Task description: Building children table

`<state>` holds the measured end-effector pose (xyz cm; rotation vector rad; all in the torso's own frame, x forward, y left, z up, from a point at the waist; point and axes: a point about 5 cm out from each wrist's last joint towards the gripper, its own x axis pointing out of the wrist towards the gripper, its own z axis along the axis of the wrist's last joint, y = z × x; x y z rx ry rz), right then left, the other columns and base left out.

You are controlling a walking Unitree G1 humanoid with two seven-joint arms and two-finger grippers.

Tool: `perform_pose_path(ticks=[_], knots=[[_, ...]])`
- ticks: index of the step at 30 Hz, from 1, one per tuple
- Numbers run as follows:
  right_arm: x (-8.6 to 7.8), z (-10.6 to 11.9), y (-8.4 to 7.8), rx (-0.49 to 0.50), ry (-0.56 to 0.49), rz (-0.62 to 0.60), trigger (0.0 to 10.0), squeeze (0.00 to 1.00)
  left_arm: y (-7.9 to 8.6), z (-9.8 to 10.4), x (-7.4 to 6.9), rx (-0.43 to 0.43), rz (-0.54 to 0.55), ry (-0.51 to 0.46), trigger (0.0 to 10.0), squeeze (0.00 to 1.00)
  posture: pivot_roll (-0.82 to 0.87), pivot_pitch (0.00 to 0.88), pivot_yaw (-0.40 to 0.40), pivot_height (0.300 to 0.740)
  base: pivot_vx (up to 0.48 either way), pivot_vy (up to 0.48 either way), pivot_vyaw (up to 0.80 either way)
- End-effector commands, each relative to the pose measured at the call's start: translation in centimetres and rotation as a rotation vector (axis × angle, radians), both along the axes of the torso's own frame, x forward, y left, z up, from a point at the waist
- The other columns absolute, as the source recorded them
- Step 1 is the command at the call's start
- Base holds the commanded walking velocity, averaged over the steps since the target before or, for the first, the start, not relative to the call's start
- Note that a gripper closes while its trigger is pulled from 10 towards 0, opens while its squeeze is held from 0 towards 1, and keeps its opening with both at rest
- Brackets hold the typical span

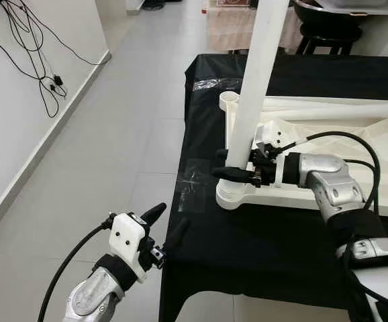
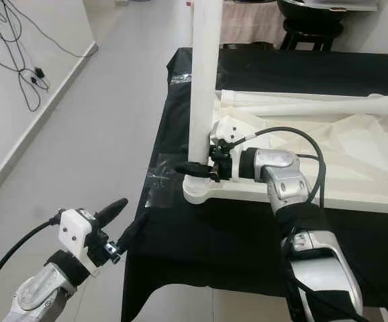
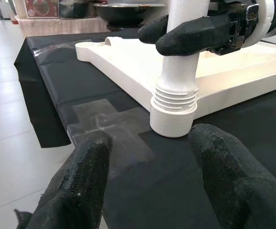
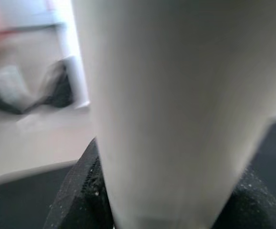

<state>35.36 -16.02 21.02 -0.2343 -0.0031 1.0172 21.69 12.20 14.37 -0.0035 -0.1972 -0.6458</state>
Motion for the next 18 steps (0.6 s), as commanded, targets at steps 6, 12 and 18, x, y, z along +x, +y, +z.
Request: perform_pose_path(ticks=[6,12,18], knots=[[-5.0,-6.6,4.2,-0.019,0.061,-0.547,0.0,0.00,0.1,-0.6,0.3,0.002,-0.025,0.020,10.0,0.00,-0.10,0.159,0.027,0.740,0.000,0.000,0.00],[-4.1,-6.7,3.4,-0.007,0.061,-0.596,0.0,0.00,0.1,-0.5,0.4,0.000,-0.018,0.011,10.0,0.00,-0.09,0.158,0.028,0.740,0.000,0.000,0.00],[-2.5,-3.9,2.3,0.056,0.009,-0.585,10.0,1.00,0.2,-0.4,0.6,0.004,-0.014,0.004,10.0,0.00,-0.09,0.161,0.036,0.740,0.000,0.000,0.00]])
